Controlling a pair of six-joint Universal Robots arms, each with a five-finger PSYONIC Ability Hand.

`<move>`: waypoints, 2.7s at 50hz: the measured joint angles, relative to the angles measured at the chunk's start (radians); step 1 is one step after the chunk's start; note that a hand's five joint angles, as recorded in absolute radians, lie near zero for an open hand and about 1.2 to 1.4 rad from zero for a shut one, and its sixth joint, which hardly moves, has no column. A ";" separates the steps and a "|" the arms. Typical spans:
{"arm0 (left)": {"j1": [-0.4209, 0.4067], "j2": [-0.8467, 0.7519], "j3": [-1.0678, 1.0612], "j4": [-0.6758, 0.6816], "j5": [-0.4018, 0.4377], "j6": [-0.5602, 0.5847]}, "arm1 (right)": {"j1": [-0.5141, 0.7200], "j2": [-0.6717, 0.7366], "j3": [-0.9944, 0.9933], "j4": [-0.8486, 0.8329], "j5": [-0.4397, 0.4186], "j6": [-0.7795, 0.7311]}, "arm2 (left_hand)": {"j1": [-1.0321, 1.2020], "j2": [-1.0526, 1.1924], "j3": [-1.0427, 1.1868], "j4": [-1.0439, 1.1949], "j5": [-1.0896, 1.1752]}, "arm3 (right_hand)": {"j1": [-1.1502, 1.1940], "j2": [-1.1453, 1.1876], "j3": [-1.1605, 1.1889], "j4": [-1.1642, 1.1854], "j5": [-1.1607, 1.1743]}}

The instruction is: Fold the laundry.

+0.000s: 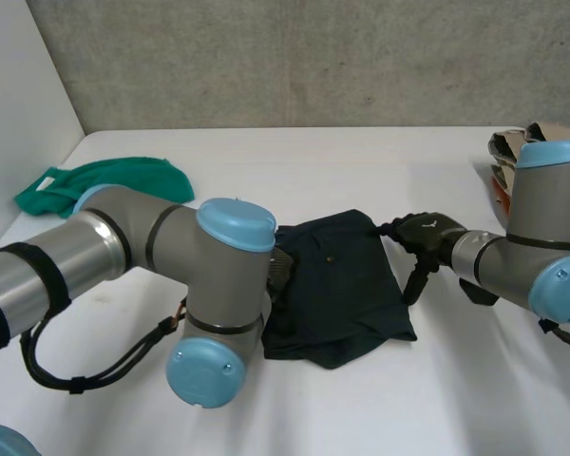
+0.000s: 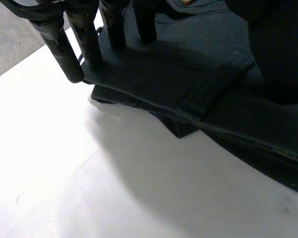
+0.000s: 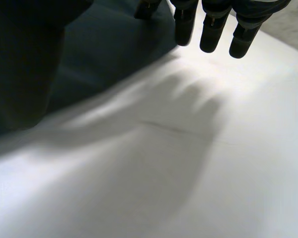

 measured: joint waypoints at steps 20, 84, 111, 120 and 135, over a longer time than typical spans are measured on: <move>0.048 0.417 -0.135 0.220 0.301 -0.004 | 0.194 -0.461 0.523 -0.385 0.128 -0.071 | -0.046 -0.056 -0.032 -0.041 -0.017 | -0.003 0.000 0.000 0.000 0.000; 0.141 0.650 -0.190 0.261 0.686 -0.168 | -0.370 -0.166 -0.296 -0.677 -0.021 0.268 | -0.046 -0.056 -0.032 -0.041 -0.017 | 0.857 0.952 0.935 0.991 0.879; 0.129 0.580 -0.210 0.261 0.688 -0.162 | -0.676 0.305 -0.490 -0.518 -0.408 0.279 | -0.046 -0.056 -0.032 -0.041 -0.017 | 0.090 0.039 0.012 0.036 0.115; 0.104 0.594 -0.213 0.260 0.687 -0.164 | -0.691 0.034 -0.291 -0.463 -0.326 0.307 | -0.046 -0.056 -0.032 -0.041 -0.017 | 0.063 0.034 0.003 0.003 -0.002; 0.081 0.628 -0.212 0.276 0.679 -0.174 | -0.827 -0.192 -0.329 -0.200 0.119 -0.084 | -0.046 -0.056 -0.032 -0.041 -0.017 | 0.063 0.034 0.003 0.003 -0.002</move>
